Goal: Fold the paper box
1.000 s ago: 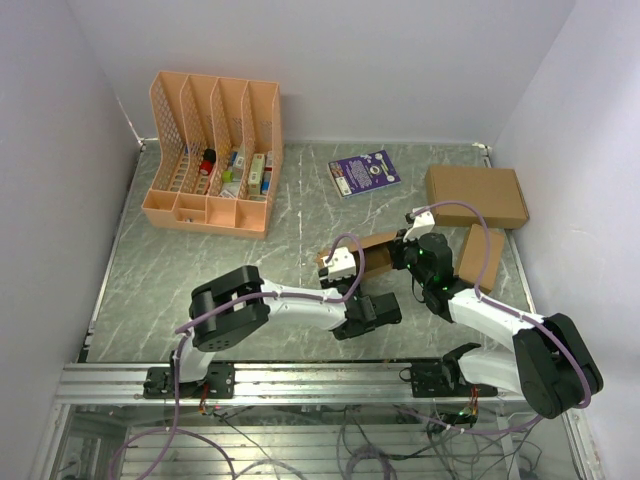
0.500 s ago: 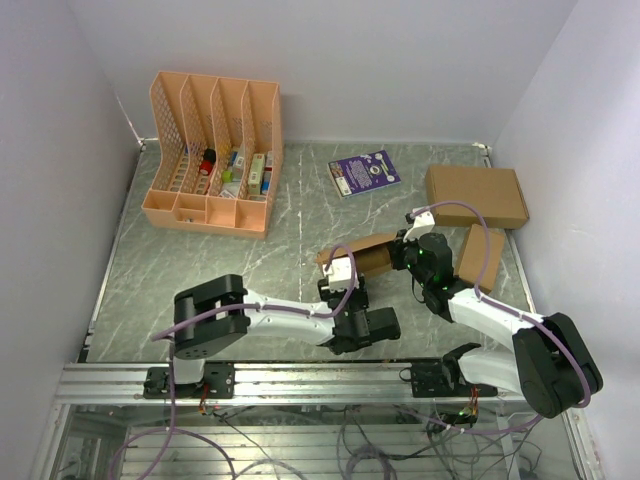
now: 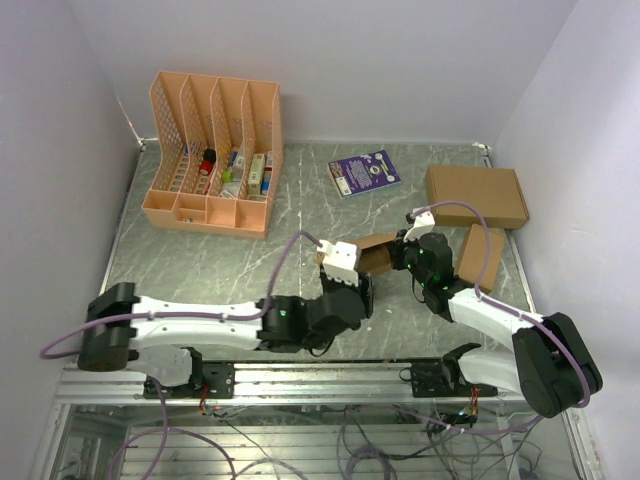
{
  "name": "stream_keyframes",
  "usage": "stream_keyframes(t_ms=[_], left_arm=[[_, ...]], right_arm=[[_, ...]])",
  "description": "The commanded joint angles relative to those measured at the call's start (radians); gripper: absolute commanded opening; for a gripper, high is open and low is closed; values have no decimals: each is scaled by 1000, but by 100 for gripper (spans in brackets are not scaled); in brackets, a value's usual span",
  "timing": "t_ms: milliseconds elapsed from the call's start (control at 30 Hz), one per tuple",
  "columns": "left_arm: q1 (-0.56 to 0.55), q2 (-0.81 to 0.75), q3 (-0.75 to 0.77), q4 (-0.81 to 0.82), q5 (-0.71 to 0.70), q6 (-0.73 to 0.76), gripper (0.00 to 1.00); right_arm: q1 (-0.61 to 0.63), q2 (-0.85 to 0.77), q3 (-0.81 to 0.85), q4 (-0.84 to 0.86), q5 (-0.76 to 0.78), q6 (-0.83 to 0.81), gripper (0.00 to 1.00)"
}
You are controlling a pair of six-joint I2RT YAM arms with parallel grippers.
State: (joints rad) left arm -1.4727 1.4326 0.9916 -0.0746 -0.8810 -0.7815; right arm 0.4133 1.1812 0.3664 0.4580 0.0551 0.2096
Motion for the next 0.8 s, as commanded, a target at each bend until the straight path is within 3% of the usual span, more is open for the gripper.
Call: stream_keyframes(t_ms=[0,300,467,767], left_arm=[[63,-116,84,39,162,228,62],[496,-132,71,36,628,167,51],[561,39,144,23,782,186,47],[604,275,265,-39,876,227,42]], right_arm=[[-5,16,6,-23,-20,13,0],[-5,20,3,-21,-27,14,0],[-7,14,2,-25,-33,10,0],[-11,7,7,-34,-51,5,1]])
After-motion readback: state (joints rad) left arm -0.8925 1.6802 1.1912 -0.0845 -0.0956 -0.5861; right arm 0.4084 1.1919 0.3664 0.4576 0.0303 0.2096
